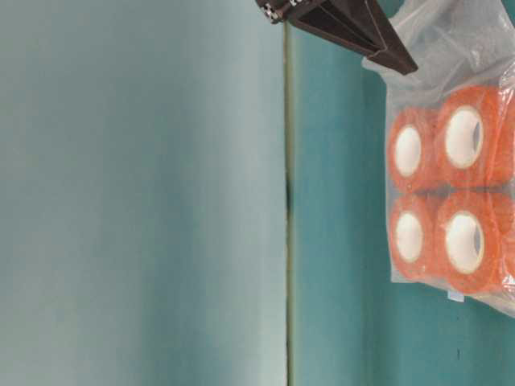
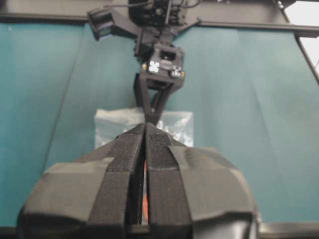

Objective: Hand over the clear zip bag and make it stand upright.
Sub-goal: 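Close the right gripper on the bag's right edge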

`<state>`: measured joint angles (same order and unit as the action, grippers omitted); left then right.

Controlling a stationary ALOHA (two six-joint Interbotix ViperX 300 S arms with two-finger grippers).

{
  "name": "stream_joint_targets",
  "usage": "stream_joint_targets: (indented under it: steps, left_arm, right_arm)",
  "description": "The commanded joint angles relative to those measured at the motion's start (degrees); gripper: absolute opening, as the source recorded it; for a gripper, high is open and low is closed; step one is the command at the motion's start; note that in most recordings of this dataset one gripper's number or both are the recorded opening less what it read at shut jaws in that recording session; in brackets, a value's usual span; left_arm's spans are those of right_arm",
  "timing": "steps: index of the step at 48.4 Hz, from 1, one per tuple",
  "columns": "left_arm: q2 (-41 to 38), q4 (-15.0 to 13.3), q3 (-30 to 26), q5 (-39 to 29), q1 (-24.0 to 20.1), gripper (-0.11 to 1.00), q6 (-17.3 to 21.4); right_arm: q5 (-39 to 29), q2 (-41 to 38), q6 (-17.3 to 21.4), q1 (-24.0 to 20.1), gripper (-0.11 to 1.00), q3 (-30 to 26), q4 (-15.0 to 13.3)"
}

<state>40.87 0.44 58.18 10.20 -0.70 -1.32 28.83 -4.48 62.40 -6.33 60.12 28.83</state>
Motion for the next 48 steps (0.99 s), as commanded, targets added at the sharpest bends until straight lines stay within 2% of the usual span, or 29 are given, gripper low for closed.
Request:
stream_joint_targets:
  steps: [1, 13, 17, 19, 23, 31, 35, 37, 48]
  left_arm:
    - [0.18, 0.09, -1.05, 0.26, 0.09, -0.01, 0.09]
    - [0.18, 0.09, -0.97, 0.26, 0.09, -0.01, 0.0]
    - [0.18, 0.09, -0.97, 0.0, 0.09, -0.01, 0.0]
    - [0.18, 0.09, -0.97, -0.26, 0.18, -0.01, -0.09]
    - [0.18, 0.09, -0.97, -0.7, 0.18, -0.01, -0.09]
    - [0.18, 0.09, -0.97, -0.97, 0.18, -0.01, 0.0]
    - [0.18, 0.09, -0.97, -0.97, 0.18, -0.01, 0.0]
    - [0.18, 0.0, -0.97, -0.97, 0.18, -0.01, 0.0]
    - [0.09, 0.09, -0.97, -1.05, 0.18, -0.01, 0.0]
  right_arm:
    - [1.05, -0.53, 0.7, 0.18, 0.92, -0.79, 0.09]
    - [3.34, 0.0, 0.7, 0.18, 0.9, 0.09, 0.44]
    - [2.99, 0.09, 0.88, 0.18, 0.86, 0.26, 1.67]
    - [2.72, 0.09, 1.14, 0.18, 0.81, 0.35, 2.46]
    - [2.11, 0.09, 1.49, 0.35, 0.64, 0.44, 3.6]
    - [1.85, 0.26, 1.32, 0.79, 0.21, 0.88, 4.04]
    - [1.85, 0.35, 1.23, 0.97, 0.04, 0.88, 4.04]
    - [1.85, 0.35, 1.23, 0.97, 0.01, 0.88, 4.04]
    - [1.76, 0.26, 1.14, 0.97, 0.01, 0.53, 4.04]
